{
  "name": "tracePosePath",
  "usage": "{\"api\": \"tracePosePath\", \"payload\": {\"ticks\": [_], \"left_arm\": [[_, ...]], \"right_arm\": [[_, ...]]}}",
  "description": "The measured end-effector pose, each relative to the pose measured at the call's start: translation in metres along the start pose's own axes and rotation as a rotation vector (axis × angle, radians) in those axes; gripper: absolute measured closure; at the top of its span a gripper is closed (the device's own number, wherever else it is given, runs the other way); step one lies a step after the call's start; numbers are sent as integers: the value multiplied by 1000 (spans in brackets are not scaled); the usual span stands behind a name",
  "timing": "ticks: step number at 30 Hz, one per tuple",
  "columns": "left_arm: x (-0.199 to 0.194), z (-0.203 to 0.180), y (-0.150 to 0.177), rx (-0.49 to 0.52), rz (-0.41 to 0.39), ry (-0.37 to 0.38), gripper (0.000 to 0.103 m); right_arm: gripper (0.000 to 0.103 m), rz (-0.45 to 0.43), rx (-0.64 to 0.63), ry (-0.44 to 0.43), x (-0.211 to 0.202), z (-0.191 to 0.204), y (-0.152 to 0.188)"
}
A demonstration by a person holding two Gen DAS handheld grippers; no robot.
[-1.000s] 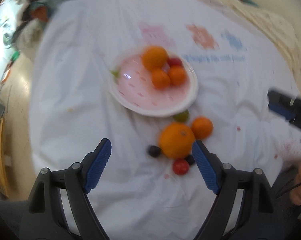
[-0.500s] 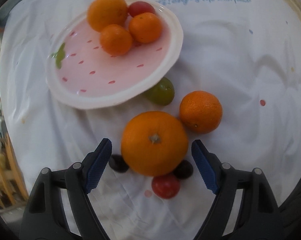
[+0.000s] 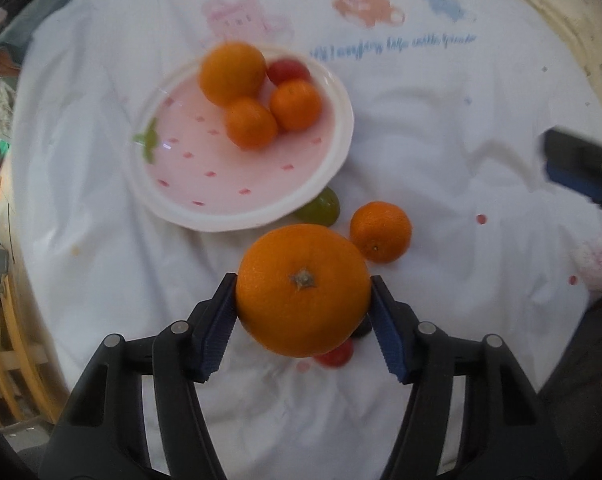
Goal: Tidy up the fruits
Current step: 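Grasp the large orange with the left tool while the right tool grasps a tangerine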
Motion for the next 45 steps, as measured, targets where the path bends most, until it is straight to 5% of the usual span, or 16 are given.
{"api": "tracePosePath", "payload": {"ticks": [11, 19, 23, 38, 42, 45], "left_arm": [[-42, 77, 28, -113, -125, 39, 43], [-20, 108, 40, -186, -101, 97, 43], [-9, 117, 40, -238, -73, 176, 43], [-19, 125, 33, -283, -99, 192, 43], [-17, 121, 32, -274, -99, 194, 43], [-15, 121, 32, -272, -101, 177, 43]], "right_arm": [[37, 9, -33, 54, 16, 16, 6], [37, 96, -90, 87, 53, 33, -1], [37, 137, -108, 127, 71, 36, 2], [38, 213, -220, 324, 125, 44, 3], [55, 220, -240, 328, 129, 45, 3], [56, 208, -272, 335, 125, 51, 5]]}}
Point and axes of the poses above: each gripper's, at about its wrist camera, not at the fingertips, and x roughly the way its jaws point, z to its left, y to its underside, the point moved 4 cm from there along x, roughly the way its jaws point, and after that the axes turned 15 degrees about z, right-handed, at the moved point
